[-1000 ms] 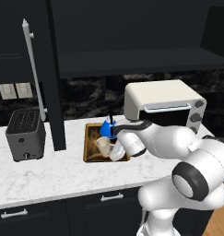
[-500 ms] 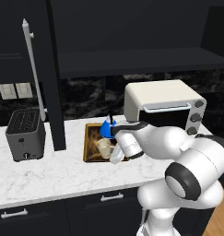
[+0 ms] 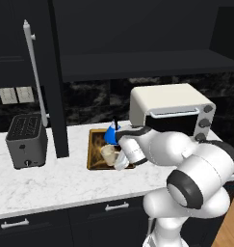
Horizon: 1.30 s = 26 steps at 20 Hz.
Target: Pick the kettle from the counter and place it on the tray. Then pick the mug from the cabinet and place it on the tray. Then close the cabinet doors.
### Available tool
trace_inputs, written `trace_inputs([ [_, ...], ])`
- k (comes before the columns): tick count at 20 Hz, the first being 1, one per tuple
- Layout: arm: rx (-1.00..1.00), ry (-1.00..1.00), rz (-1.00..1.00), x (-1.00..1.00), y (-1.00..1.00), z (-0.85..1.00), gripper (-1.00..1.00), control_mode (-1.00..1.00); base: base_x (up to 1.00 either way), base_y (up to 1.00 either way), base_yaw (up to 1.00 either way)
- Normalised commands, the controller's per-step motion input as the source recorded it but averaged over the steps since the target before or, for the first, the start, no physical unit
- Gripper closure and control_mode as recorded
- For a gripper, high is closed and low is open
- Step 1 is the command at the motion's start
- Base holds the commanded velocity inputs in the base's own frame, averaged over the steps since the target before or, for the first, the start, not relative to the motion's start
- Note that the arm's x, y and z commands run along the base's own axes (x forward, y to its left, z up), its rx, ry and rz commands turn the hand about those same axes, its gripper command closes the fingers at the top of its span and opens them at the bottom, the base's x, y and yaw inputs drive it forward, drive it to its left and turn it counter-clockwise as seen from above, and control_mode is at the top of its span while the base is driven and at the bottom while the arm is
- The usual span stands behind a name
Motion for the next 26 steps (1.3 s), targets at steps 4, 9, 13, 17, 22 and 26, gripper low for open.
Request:
trace_inputs([
  [4,-0.01,0.00,0.00,0.02,-0.01,-0.08,-1.00,-1.00,0.00,0.00,0.00],
  [9,0.00,0.00,0.00,0.00,-0.07,-0.02,-1.00,-1.00,0.00,0.00,0.00],
  [13,0.00,0.00,0.00,0.00,-0.13,0.00,-1.00,-1.00,0.00,0.00,0.00],
  [17,0.00,0.00,0.00,-0.07,-0.01,0.22,-1.00,-1.00,0.00,0.00,0.00],
  [22,0.00,0.00,0.01,-0.17,0.00,0.63,-1.00,-1.00,0.00,0.00,0.00],
  [26,0.00,0.00,0.05,-0.31,0.00,0.76,-1.00,-1.00,0.00,0.00,0.00],
])
